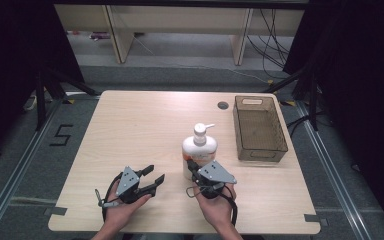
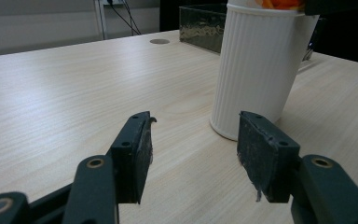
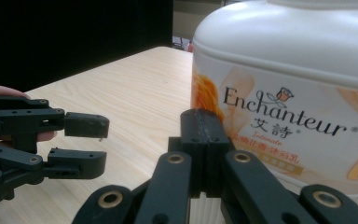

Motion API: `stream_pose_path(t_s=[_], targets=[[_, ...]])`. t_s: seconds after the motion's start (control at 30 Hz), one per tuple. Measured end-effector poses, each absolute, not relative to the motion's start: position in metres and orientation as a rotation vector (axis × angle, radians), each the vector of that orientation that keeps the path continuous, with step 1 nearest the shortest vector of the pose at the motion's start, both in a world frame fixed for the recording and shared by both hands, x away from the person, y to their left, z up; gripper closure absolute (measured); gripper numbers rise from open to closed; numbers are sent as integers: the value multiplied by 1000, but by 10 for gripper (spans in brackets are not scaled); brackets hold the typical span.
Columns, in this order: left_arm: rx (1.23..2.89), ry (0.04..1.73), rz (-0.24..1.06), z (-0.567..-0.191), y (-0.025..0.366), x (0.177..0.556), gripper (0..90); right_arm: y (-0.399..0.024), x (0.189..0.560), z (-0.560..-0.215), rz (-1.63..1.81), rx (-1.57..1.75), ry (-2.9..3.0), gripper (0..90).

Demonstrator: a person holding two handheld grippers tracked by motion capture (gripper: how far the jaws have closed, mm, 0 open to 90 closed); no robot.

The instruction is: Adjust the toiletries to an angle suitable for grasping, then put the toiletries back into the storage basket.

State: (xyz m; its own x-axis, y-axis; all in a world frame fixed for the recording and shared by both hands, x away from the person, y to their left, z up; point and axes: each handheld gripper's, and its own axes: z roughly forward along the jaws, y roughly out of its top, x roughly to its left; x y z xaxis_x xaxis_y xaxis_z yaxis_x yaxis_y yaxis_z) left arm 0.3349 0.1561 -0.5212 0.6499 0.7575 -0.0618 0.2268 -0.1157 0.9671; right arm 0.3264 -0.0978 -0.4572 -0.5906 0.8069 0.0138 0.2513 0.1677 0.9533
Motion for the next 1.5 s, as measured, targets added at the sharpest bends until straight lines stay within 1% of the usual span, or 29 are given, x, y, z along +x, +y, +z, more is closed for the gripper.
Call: stream_pose_path(t_s=[0.17, 0.33, 0.37, 0.43, 0.6, 0.73, 0.9, 1.13, 1.3, 1.5], targets=[[1653, 821, 538, -522, 157, 336, 445, -96, 324, -456, 1438, 994, 1948, 891], [1639, 814, 525, -522, 156, 338, 445, -100, 310, -431, 1473, 958, 1841, 780], [1641, 813, 527, -522, 156, 338, 445, -105, 309, -424, 1479, 970, 1787, 744], [1643, 811, 527, -522, 156, 338, 445, -109, 308, -420, 1442, 973, 1768, 732], [1655, 826, 534, -521, 156, 338, 444, -115, 306, -412, 1443, 1032, 1672, 624], [1654, 829, 536, -521, 155, 338, 444, -120, 310, -412, 1412, 1068, 1640, 568], [1644, 831, 534, -522, 155, 338, 444, -124, 315, -412, 1380, 1083, 1618, 524], [1646, 828, 535, -522, 156, 338, 444, -124, 317, -410, 1411, 1127, 1590, 502], [1652, 825, 538, -521, 154, 338, 444, -122, 317, -407, 1409, 1082, 1606, 494], [1649, 829, 541, -521, 155, 338, 444, -120, 318, -408, 1428, 1102, 1595, 473]])
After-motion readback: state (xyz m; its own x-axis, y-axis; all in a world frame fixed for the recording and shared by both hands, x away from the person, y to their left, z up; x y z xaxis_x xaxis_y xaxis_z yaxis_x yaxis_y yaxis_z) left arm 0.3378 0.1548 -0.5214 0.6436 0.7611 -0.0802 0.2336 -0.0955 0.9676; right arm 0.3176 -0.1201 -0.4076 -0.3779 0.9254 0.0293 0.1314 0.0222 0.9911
